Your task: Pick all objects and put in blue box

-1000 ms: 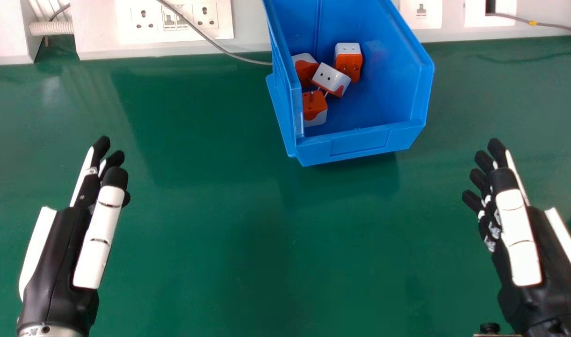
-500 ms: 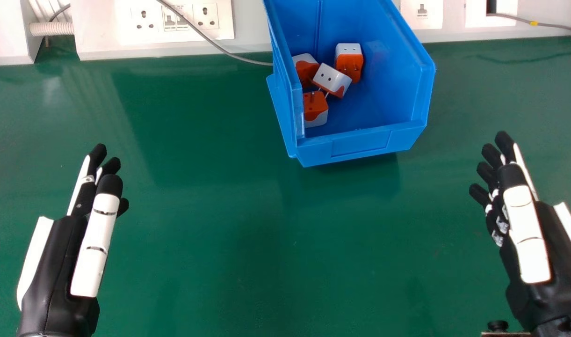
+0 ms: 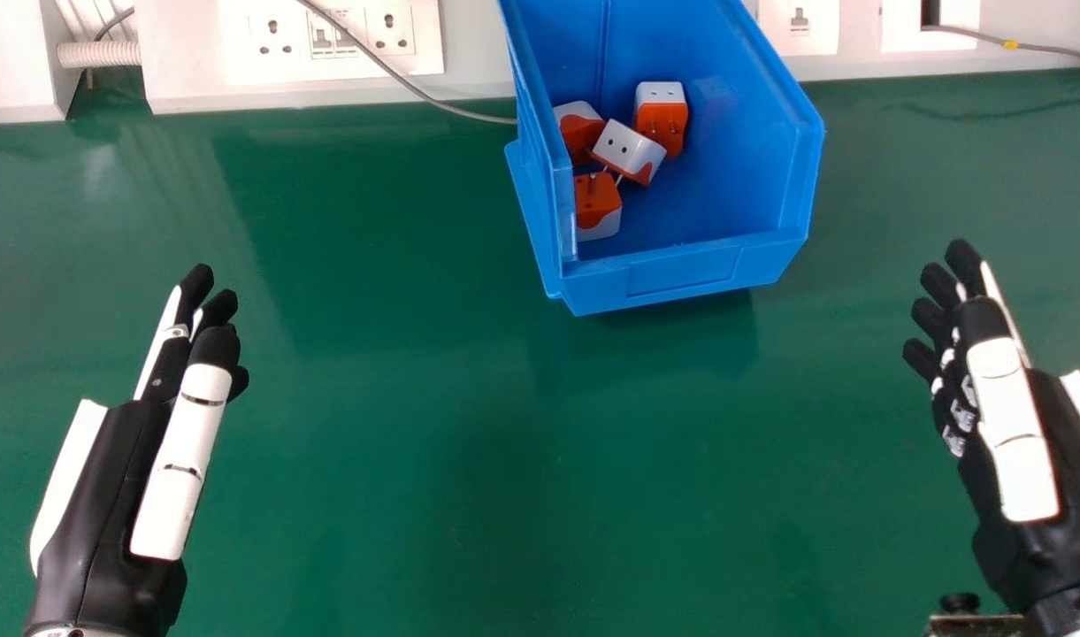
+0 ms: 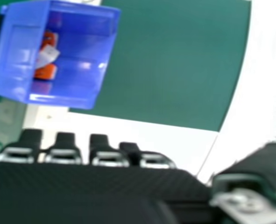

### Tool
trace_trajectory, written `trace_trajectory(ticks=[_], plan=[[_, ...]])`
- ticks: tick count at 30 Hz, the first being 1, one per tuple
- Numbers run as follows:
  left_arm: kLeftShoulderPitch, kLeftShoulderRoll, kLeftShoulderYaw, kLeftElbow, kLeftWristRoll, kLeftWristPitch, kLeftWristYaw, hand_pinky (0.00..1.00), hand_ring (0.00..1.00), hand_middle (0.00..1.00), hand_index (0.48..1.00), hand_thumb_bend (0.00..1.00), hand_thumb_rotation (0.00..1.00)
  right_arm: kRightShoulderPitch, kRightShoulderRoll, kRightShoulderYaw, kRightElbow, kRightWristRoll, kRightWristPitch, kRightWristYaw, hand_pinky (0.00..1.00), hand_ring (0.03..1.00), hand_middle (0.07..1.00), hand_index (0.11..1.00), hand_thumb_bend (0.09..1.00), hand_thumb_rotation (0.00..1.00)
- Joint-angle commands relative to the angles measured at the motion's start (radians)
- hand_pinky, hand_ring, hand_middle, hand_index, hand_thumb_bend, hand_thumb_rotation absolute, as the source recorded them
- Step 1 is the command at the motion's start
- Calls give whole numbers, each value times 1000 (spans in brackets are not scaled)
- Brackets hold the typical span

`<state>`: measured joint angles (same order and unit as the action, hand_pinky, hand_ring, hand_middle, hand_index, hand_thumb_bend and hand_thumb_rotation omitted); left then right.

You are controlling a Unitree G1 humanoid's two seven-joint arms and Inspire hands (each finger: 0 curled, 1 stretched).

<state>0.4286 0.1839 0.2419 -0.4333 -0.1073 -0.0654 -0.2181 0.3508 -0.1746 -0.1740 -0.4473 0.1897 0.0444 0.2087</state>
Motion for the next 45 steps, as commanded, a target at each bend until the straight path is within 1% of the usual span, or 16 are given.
trace_trajectory(ticks=[1,3,6,8,12,15,18,20,25,29,31,34,36,38,42,45], plan=[[9,20,10,-29,2,-14,-8,939,982,981,996,501,1000,-14,-24,-20,-35,13,15,7,983,1000,1000,1000,414,1000],[12,26,13,-33,3,-13,-8,933,978,977,995,504,1000,-18,-27,-21,-32,15,22,9,973,1000,1000,1000,414,1000],[10,38,20,-23,3,-16,-8,922,970,969,993,508,1000,-30,-30,-17,-23,10,25,12,959,1000,1000,1000,412,1000],[3,45,23,-9,5,-22,-8,918,968,966,993,509,1000,-37,-33,-13,-23,6,25,16,953,1000,1000,1000,412,1000],[-5,54,23,3,12,-24,-7,917,966,964,993,509,1000,-45,-33,-4,-11,-10,11,19,947,1000,1000,1000,409,1000],[-16,58,25,13,10,-22,-8,917,966,963,992,507,1000,-55,-37,-7,1,-18,7,17,945,1000,1000,1000,407,1000],[-23,59,29,10,-3,-12,-9,913,963,960,990,497,1000,-63,-38,-6,5,-21,9,17,939,1000,1000,1000,402,1000],[-35,60,31,11,-9,-1,-9,912,962,959,989,494,1000,-74,-39,-6,5,-22,19,18,936,1000,1000,1000,397,1000],[-61,50,36,-4,-59,51,-2,909,960,958,988,488,1000,-101,-48,1,-2,-28,51,15,934,1000,1000,1000,391,1000],[-84,43,33,-7,-83,90,9,903,958,959,988,483,1000,-122,-52,1,3,-26,74,18,935,1000,1000,1000,387,1000],[-94,38,31,-14,-100,112,14,900,956,957,987,483,1000,-132,-55,-2,4,-25,86,20,937,1000,1000,1000,382,1000],[-108,29,30,-23,-119,137,19,899,955,956,987,488,1000,-145,-57,-5,9,-25,96,19,939,1000,1000,1000,378,1000],[-115,26,30,-24,-126,147,19,899,955,957,988,494,1000,-150,-56,-5,9,-25,102,17,943,1000,1000,1000,369,1000],[-121,24,29,-19,-131,149,18,899,955,957,989,495,1000,-150,-57,-7,10,-25,106,17,945,1000,1000,1000,366,1000],[-140,23,23,-3,-129,152,19,903,956,958,991,495,1000,-146,-54,-10,17,-29,99,15,951,1000,1000,1000,358,1000],[-157,28,23,13,-131,154,13,904,957,959,992,496,1000,-136,-50,-11,17,-33,92,9,955,1000,1000,1000,357,1000]])
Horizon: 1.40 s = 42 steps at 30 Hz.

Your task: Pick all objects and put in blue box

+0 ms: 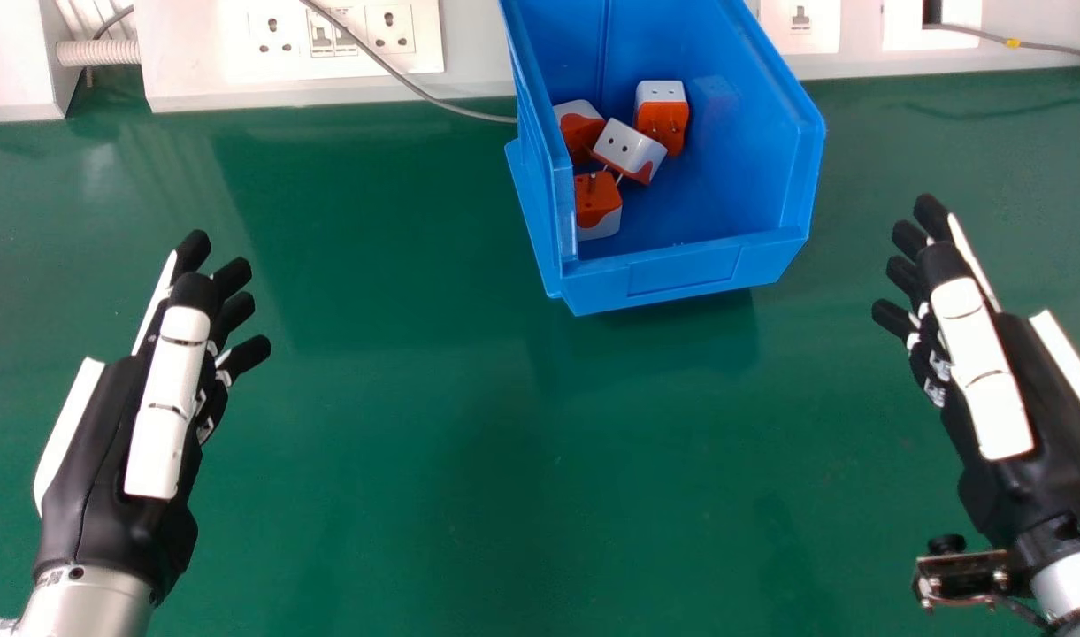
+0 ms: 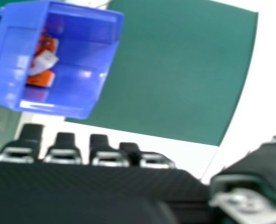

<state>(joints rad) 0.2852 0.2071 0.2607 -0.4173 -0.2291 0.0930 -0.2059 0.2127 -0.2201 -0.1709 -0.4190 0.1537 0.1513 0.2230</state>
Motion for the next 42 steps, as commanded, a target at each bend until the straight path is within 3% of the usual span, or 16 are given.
trace_trajectory(ticks=[1,8,14,19,25,29,34,38,42], plan=[[-20,7,4,6,-9,-6,-4,905,957,959,992,498,1000,7,-2,-15,-15,2,-17,-8,954,1000,1000,1000,357,1000],[-65,23,3,76,-11,-36,-44,907,956,959,992,515,1000,51,19,-15,-37,-10,-35,-31,955,1000,1000,1000,360,1000],[-89,32,2,103,-15,-43,-76,911,955,960,990,520,1000,81,28,-20,-63,-7,-33,-48,947,1000,1000,1000,366,1000],[-106,36,-2,118,-12,-42,-92,919,958,964,990,514,1000,100,35,-25,-73,-5,-36,-58,945,1000,1000,1000,368,1000],[-113,42,-4,115,-11,-37,-101,921,958,965,989,514,1000,110,39,-27,-88,-10,-32,-67,944,1000,1000,1000,369,1000],[-111,52,3,121,-16,-46,-113,921,959,965,989,513,1000,111,39,-22,-88,-17,-33,-73,946,1000,1000,1000,367,1000],[-106,55,13,129,-14,-58,-116,922,961,964,989,513,1000,112,38,-13,-96,-19,-26,-74,946,1000,1000,1000,365,1000],[-99,57,16,129,3,-70,-108,925,961,964,988,510,1000,108,34,-4,-84,-33,-39,-72,947,1000,1000,1000,364,1000],[-99,66,14,140,44,-101,-93,944,968,967,991,503,1000,110,31,5,-75,-55,-62,-65,962,1000,1000,1000,372,1000]])
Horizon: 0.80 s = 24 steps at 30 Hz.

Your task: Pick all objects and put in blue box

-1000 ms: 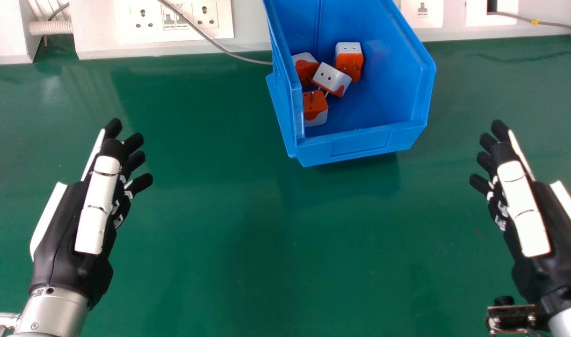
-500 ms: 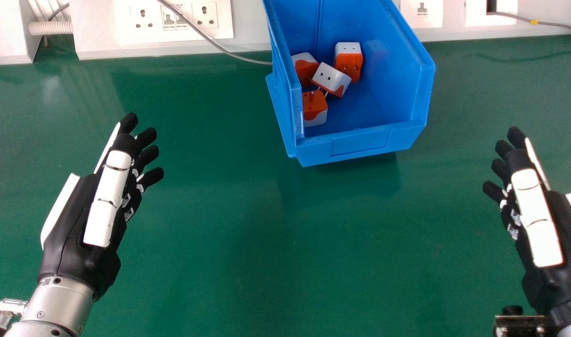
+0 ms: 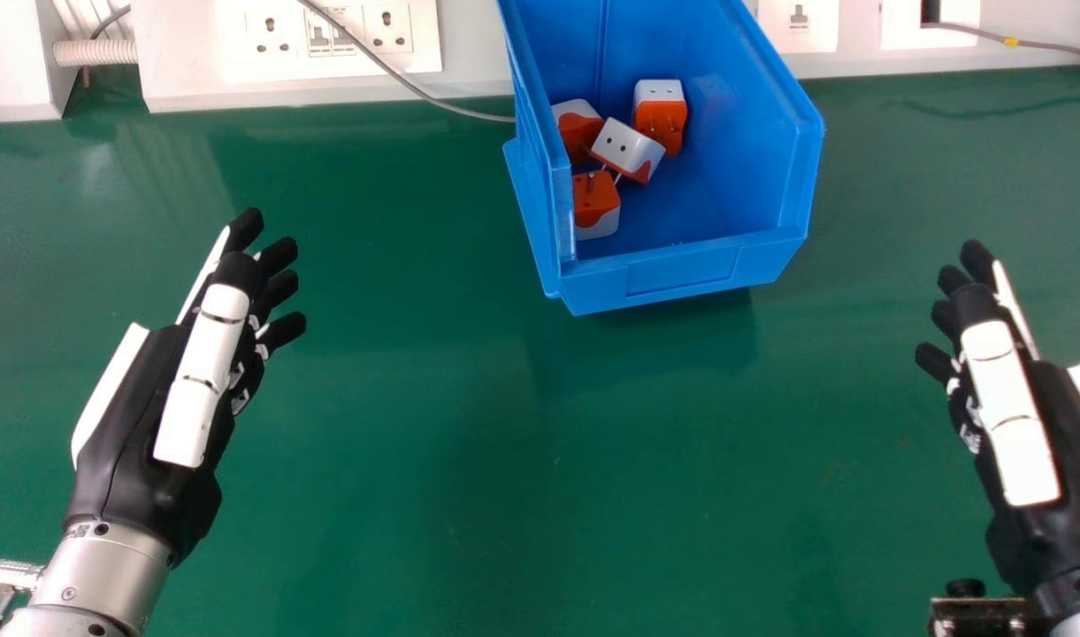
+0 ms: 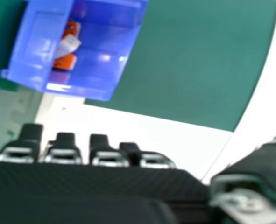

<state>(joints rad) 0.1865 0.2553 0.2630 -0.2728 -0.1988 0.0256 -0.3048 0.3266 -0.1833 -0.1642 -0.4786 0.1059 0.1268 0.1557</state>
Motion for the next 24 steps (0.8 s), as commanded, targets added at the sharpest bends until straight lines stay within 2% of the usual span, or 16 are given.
trace_trajectory(ticks=[1,3,5,9,13,17,20,24], plan=[[-2,20,12,1,24,-42,11,944,968,967,991,503,1000,-3,-6,0,-14,-10,-43,4,962,1000,1000,1000,372,1000],[-8,24,16,19,44,-59,23,958,973,969,994,494,1000,-2,-6,9,-13,-15,-57,11,981,1000,1000,1000,379,1000],[-12,24,19,32,57,-69,36,963,975,969,997,487,1000,-4,-7,14,2,-13,-76,21,988,1000,1000,1000,382,1000],[-15,27,23,40,63,-73,48,973,985,980,999,473,1000,-7,-9,13,24,-3,-101,37,996,1000,1000,1000,387,1000],[-13,26,24,34,68,-63,59,978,991,985,1000,468,1000,-5,-7,21,16,-2,-99,43,999,1000,1000,1000,389,1000],[-10,27,17,31,75,-69,60,987,996,987,1000,468,1000,-6,-8,25,18,-8,-99,47,1000,1000,1000,1000,395,1000],[-12,32,15,40,81,-80,55,991,998,987,1000,468,1000,-7,-11,27,18,-12,-100,50,1000,1000,1000,1000,396,1000],[-13,36,14,37,79,-83,47,994,1000,991,1000,470,1000,-7,-15,29,16,-12,-101,52,1000,1000,1000,1000,394,1000]])
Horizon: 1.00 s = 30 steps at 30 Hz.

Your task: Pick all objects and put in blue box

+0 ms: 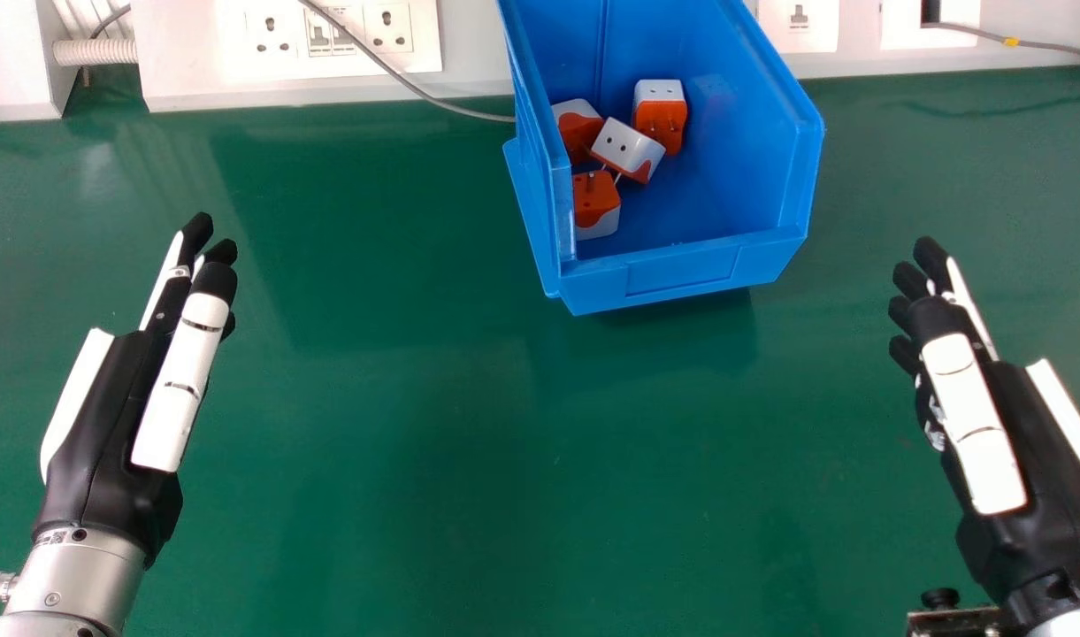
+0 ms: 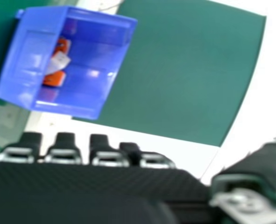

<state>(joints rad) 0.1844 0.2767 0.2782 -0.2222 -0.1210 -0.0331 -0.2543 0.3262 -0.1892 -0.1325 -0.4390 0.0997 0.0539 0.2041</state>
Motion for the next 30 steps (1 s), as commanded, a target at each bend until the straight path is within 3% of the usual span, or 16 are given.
trace_trajectory(ticks=[1,13,30], plan=[[-9,16,-2,-16,0,-25,-7,995,1000,992,1000,470,1000,-4,-10,-2,-25,-6,-29,4,1000,1000,1000,1000,394,1000],[11,20,8,-43,-15,-20,-25,1000,1000,1000,1000,460,1000,18,-8,6,-48,-6,-34,3,1000,1000,1000,1000,400,1000],[27,26,9,-62,5,-7,-19,1000,1000,1000,1000,471,1000,33,-7,8,-67,1,-29,6,1000,1000,1000,1000,414,1000]])
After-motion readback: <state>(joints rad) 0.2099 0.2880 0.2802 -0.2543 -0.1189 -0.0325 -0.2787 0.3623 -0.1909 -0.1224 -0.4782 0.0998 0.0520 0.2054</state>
